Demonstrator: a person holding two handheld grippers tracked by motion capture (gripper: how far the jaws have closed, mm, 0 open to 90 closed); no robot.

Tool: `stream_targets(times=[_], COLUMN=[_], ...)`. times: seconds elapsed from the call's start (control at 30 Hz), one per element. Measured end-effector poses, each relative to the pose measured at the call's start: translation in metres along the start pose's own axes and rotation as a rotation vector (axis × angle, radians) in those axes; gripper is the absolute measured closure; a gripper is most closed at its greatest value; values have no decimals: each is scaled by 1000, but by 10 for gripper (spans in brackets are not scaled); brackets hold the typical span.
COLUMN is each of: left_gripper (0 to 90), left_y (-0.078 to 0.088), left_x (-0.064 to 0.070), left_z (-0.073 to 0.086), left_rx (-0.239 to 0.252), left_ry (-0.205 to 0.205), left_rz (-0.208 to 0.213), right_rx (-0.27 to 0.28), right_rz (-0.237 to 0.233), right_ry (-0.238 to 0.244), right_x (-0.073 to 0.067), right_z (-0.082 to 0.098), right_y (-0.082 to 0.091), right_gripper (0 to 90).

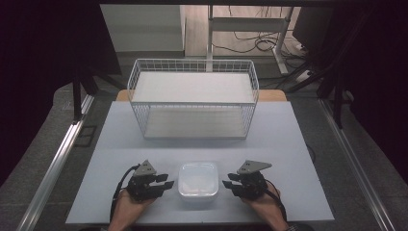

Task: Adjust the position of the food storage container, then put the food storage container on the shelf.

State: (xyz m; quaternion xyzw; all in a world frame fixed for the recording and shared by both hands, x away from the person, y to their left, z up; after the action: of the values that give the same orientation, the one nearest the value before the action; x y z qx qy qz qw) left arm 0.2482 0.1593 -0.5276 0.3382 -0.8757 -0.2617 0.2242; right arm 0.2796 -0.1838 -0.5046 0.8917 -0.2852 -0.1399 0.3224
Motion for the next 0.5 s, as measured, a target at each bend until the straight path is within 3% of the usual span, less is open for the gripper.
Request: stream_targets(times=[0.03, 0.07, 0.13, 0.23, 0.4, 0.5], left_gripper=[488, 398, 310, 219, 83, 75], left_y=[1, 1, 1, 1, 1, -1], left_x=[-1, -1, -3, -4, -4, -4], left_z=[2, 3, 5, 7, 7, 8], left_rx=[0, 1, -4, 1, 16, 20], left_ry=[-2, -7, -13, -19, -32, -37], left_rz=[-4, -3, -6, -13, -22, -17], right_rx=[-1, 1, 5, 11, 24, 25], right_rz=[-2, -6, -12, -6, 10, 12], right_ry=[2, 6, 4, 7, -2, -1], right_x=[1, 3, 5, 7, 8, 9], right_z=[1, 3, 6, 8, 8, 8], right_y=[0, 0, -1, -2, -1, 0], right_gripper=[519, 419, 311, 205, 109, 81])
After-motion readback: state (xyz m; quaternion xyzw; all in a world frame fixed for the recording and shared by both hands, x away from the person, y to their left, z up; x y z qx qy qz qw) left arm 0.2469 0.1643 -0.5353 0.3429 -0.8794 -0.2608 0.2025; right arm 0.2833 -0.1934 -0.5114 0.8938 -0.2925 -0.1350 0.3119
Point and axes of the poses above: each handheld gripper's, and its own axes: y roughly backward along the jaws, z roughly out of its underside, x roughly to its right, the point moved 1 cm from there along -y, roughly forward along the jaws, and after that the axes turned 2 degrees about x, right-handed, at the moved point
